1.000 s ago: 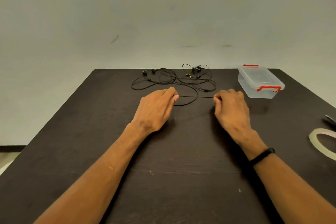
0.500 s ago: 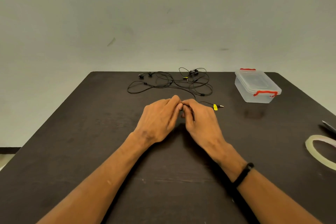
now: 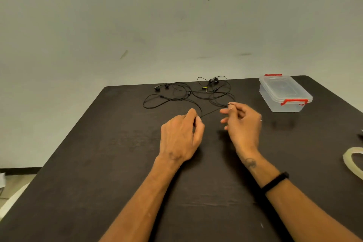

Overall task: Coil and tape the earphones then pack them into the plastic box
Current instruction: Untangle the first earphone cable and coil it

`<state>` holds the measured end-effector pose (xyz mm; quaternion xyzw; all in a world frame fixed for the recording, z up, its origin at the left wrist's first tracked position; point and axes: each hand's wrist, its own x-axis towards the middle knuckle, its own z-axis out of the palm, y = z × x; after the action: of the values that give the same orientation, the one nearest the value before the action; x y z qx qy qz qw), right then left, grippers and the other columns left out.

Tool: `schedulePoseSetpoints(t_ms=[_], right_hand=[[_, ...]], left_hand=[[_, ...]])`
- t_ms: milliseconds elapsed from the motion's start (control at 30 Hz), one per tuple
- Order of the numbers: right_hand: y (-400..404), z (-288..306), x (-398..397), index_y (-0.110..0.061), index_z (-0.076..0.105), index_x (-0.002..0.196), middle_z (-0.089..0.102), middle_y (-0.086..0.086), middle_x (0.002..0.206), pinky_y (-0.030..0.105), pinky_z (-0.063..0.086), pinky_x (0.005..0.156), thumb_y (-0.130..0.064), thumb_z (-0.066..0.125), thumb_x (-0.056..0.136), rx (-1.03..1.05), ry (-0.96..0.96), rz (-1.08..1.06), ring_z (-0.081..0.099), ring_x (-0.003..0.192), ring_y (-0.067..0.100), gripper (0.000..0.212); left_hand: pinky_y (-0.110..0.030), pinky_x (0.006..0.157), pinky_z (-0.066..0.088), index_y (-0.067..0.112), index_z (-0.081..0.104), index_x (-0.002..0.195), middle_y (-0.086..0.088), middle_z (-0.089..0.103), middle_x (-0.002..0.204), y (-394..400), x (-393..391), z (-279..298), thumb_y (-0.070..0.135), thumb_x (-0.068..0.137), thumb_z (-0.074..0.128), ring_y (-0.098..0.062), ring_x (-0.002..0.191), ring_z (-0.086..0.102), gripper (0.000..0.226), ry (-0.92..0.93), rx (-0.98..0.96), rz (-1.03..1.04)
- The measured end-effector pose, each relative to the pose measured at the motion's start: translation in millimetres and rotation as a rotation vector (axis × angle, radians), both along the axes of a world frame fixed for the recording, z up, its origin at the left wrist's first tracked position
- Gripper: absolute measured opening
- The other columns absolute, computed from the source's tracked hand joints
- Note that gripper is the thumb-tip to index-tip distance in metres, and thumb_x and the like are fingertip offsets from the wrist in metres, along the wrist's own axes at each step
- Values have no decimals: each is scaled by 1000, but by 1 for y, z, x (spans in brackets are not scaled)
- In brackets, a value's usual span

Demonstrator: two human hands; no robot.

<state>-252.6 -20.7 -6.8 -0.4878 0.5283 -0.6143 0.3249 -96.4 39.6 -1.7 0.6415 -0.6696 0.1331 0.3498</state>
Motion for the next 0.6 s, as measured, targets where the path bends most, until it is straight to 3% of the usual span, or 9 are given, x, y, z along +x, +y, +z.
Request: schedulePoseSetpoints(t_ms=[100, 167, 233, 300, 367, 433, 533, 600], right_hand=[[-3, 6, -12, -10, 71, 117, 80, 3, 91, 21, 52, 46, -15, 57, 106, 32, -183, -135, 67, 55, 6, 18], [-2, 6, -20, -9, 71, 120, 80, 4, 92, 23, 54, 49, -14, 58, 105, 60, -204, -204, 67, 54, 4, 20], [4, 4, -23, -12, 70, 127, 79, -3, 88, 28, 58, 61, -14, 57, 104, 58, -61, -204, 66, 54, 2, 27], [19, 4, -20, -23, 61, 144, 77, -9, 83, 24, 56, 75, -16, 57, 103, -28, 169, -110, 68, 63, 2, 42], [32, 5, -12, -31, 45, 157, 74, -9, 81, 18, 53, 80, -14, 57, 103, -180, 391, 78, 69, 73, 5, 57], [37, 3, -4, -32, 39, 161, 74, -7, 84, 23, 55, 80, -9, 56, 103, -286, 565, 247, 68, 74, 6, 64], [36, 0, 1, -21, 58, 148, 78, -2, 114, 30, 58, 90, -5, 58, 103, -415, 661, 330, 72, 96, 6, 48], [34, -1, 1, -17, 70, 131, 77, -5, 115, 30, 58, 88, -7, 60, 103, -457, 654, 328, 71, 99, 5, 32]], left_hand=[[-30, 49, 22, 25, 45, 82, 10, 44, 56, 0, -11, 1, 31, 103, 48, -14, 49, 41, 23, 102, -5, -7], [-29, 49, 22, 26, 44, 83, 10, 43, 54, 0, -14, 1, 30, 104, 49, -14, 47, 40, 23, 111, -4, -23], [-29, 49, 23, 26, 44, 84, 10, 42, 53, 2, -13, 1, 29, 105, 49, -14, 46, 39, 22, 123, -9, -33], [-29, 49, 25, 24, 46, 85, 9, 44, 52, 2, -9, 2, 29, 105, 47, -14, 45, 39, 21, 149, -18, -41], [-30, 49, 26, 24, 46, 86, 9, 44, 53, 1, -7, 2, 30, 106, 46, -13, 45, 39, 21, 137, -37, -50], [-30, 48, 27, 23, 46, 87, 8, 47, 55, 0, -7, 0, 32, 106, 45, -14, 46, 40, 21, 109, -44, -65], [-31, 49, 28, 21, 50, 91, 7, 53, 58, 0, -8, -3, 34, 106, 43, -14, 49, 44, 20, 85, -60, -109], [-33, 48, 32, 21, 50, 93, 6, 56, 59, -1, -8, -4, 35, 106, 41, -19, 51, 51, 22, 71, -73, -120]])
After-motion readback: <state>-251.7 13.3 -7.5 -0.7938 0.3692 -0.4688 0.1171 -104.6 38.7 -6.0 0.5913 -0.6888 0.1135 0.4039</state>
